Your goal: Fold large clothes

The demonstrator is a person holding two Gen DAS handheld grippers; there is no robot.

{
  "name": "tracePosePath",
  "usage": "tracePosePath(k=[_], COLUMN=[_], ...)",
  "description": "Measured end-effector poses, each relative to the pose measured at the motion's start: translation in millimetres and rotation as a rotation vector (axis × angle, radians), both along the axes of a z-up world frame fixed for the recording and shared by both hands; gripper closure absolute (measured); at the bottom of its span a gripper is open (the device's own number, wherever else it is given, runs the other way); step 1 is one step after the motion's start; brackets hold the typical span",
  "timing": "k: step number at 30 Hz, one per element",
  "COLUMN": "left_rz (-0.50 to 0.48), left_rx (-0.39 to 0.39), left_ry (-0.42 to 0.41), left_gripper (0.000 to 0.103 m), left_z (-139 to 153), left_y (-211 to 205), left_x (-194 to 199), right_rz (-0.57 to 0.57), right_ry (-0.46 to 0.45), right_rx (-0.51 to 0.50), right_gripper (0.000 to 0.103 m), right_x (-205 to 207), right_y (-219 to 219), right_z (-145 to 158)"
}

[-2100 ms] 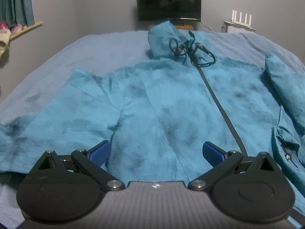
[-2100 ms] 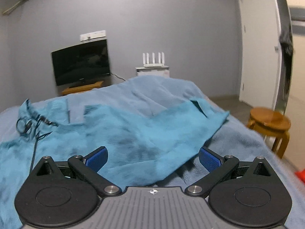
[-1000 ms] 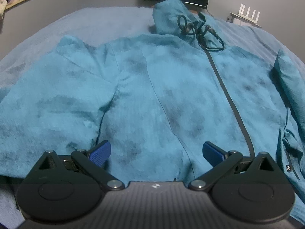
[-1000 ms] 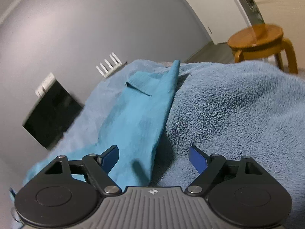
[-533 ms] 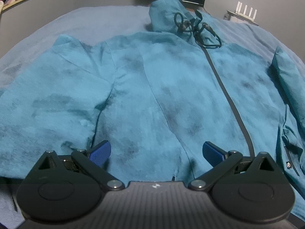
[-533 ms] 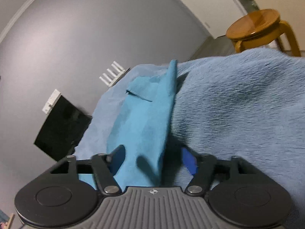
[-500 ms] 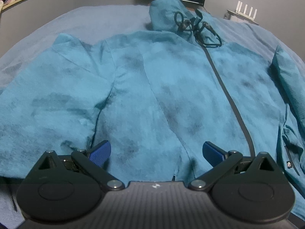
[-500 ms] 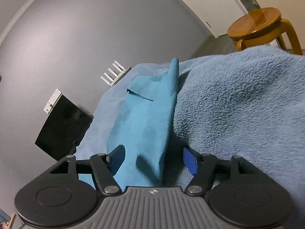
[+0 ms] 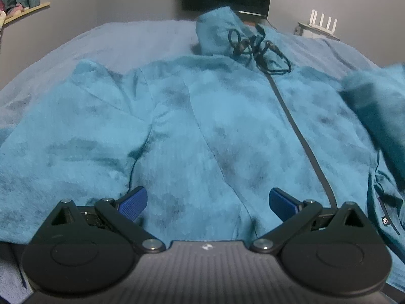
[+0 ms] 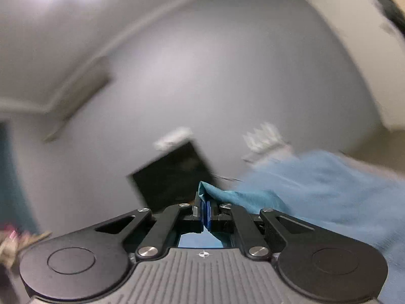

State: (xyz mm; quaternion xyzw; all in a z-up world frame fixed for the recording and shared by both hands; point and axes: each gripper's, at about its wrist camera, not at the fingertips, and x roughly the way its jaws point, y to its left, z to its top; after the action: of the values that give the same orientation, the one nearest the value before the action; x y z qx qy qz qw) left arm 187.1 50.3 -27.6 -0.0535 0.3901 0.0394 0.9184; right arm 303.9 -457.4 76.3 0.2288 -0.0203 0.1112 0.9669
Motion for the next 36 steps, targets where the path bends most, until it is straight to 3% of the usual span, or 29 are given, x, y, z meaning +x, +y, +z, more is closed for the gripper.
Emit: tracePosePath(k=[4,7,12,16,17,19,21,25,29,32,36], left_rz=[0.01,0.03,0.064,0.086,0.089,0.095,0.097,0.091,0.082,0.082,0.079], left_rx=[-0.01,-0.025,-0.052,-0.09,-0.1,-0.114,-0.121,-0.117,-0.109,-0.115,-0.118], left_ry=[-0.034,-0.058,-0.072,-0.068,-0.07,-0.078,-0.082,-0.075,-0.066,-0.066,-0.064], left_gripper=[0.0,0.0,0.0,0.0,0.0,0.0,0.0,0.0,0.0,0.0,0.0], left_z=[5,8,7,4,4,5,4,3,2,2,1], left_y=[3,10,24,34,36,39,40,39,36,37,36], left_x=[-5,-8,-10,-10,-10,-11,-11,-10,-10,-10,-10], right_rz=[0.181,0.318,0.481,0.526,0.532,0.513,0.494,0.437,0.31,0.281,0.389], right_ry=[-0.057,-0.007,0.196,0.357,0.383,0.4,0.413,0.577,0.753,0.909,0.855], right_rx=[-0.123,-0.168,-0.243,-0.369,-0.385,-0.393,-0.35,-0.178,-0.091,0.0,0.137], right_gripper=[0.1,0.1,0.099,0.092,0.088,0.044,0.028,0.029,0.029,0.031,0.041], right_x=[-6,2,12,12,10,-16,-26,-18,1,21,26], right_y=[80,142,234,292,299,304,293,266,262,268,286], right_z=[39,42,-1,-41,-43,-45,-44,-58,-91,-121,-122])
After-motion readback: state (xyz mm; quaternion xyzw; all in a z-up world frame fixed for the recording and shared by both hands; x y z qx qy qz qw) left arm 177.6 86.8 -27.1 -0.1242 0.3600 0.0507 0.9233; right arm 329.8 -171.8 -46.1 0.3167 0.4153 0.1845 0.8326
